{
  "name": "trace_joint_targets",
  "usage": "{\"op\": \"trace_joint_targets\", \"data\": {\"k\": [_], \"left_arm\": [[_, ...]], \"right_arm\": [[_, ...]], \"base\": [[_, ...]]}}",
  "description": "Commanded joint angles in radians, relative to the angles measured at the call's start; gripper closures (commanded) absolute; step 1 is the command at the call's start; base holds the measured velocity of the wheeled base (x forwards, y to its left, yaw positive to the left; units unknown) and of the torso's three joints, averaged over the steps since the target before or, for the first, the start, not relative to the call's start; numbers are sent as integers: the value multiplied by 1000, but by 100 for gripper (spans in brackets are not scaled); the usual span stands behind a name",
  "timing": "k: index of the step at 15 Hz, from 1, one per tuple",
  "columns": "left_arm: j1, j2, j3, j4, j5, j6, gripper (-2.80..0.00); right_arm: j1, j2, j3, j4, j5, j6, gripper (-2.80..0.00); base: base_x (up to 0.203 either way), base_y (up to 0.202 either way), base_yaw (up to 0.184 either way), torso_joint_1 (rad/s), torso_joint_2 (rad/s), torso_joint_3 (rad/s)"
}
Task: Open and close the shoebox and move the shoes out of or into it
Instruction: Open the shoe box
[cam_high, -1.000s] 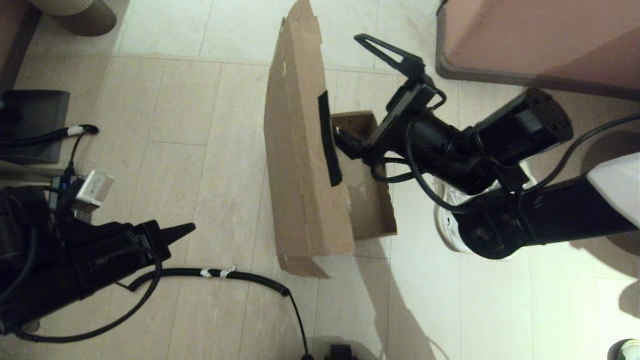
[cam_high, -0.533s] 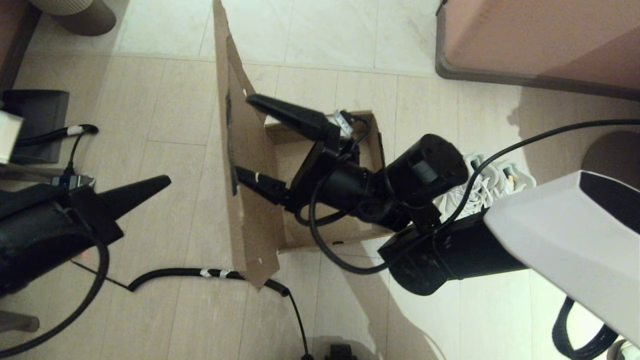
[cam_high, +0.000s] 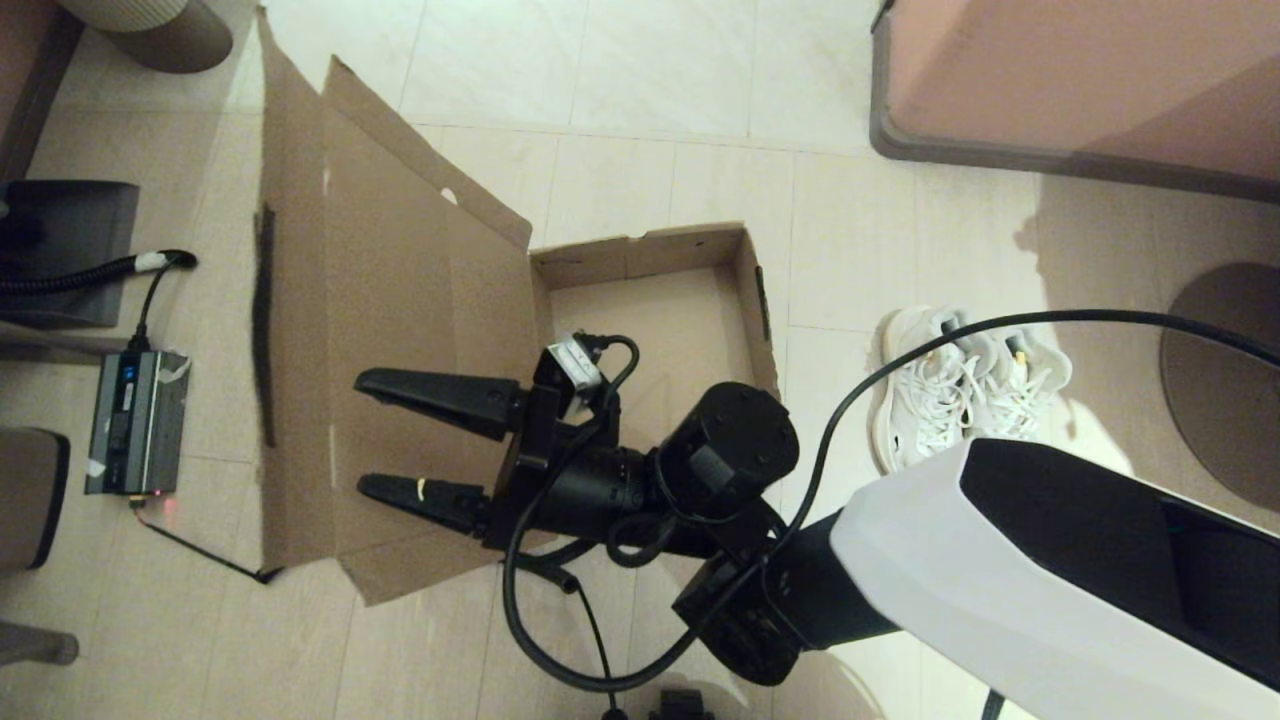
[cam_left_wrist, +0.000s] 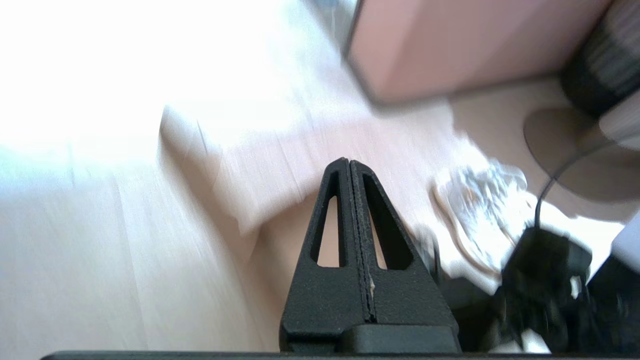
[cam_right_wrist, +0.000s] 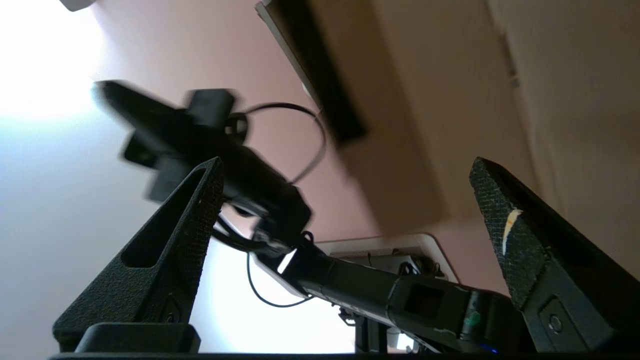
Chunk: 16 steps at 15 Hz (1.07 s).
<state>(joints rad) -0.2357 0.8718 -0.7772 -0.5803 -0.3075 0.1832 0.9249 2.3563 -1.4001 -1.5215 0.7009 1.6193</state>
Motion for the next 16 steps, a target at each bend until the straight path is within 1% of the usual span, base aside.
{"op": "trace_joint_targets", "data": {"k": [1,2,3,4,5,6,7,9,10,11,12,13,14,15,16], "left_arm": [[-2,-30,-50,111,-43,13,0],[-1,-39,-41,163,-61,20,0],[-1,-46,7,199,-65,32,0],[3,-53,63,217,-53,41,0],[5,-59,99,230,-11,43,0],[6,-56,120,238,41,34,0],[6,-36,130,241,92,-4,0],[6,28,129,242,173,-89,0],[6,67,123,242,199,-136,0],[6,103,120,241,215,-165,0],[6,134,120,241,225,-177,0],[6,173,121,237,232,-182,0],[6,220,120,233,238,-190,0],[6,264,115,230,241,-211,0],[6,309,106,224,243,-247,0]], "right_arm": [[12,40,-16,-9,5,8,-280],[18,51,-20,-9,5,8,-280],[25,62,-18,-9,5,-11,-280],[22,59,1,-9,4,-47,-280],[9,49,24,-9,2,-72,-280],[-31,30,43,-9,1,-92,-280],[-85,9,61,-9,1,-111,-280],[-200,-30,90,-9,1,-189,-280],[-269,-51,106,-9,1,-237,-280],[-341,-71,125,-9,2,-285,-280],[-409,-90,145,-8,2,-333,-280],[-479,-111,169,1,2,-392,-280],[-544,-144,197,34,2,-467,-280],[-588,-180,221,83,2,-561,-280],[-615,-200,236,131,2,-662,-280]], "base": [[0,0,0,0,0,0],[0,0,0,0,0,0],[0,0,0,0,0,0],[0,0,0,0,0,0],[0,0,0,0,0,0],[0,0,0,0,0,0],[0,0,0,0,0,0],[0,0,0,0,0,0],[0,0,0,0,0,0],[0,0,0,0,0,0],[0,0,0,0,0,0],[0,0,0,0,0,0],[0,0,0,0,0,0],[0,0,0,0,0,0],[0,0,0,0,0,0]]}}
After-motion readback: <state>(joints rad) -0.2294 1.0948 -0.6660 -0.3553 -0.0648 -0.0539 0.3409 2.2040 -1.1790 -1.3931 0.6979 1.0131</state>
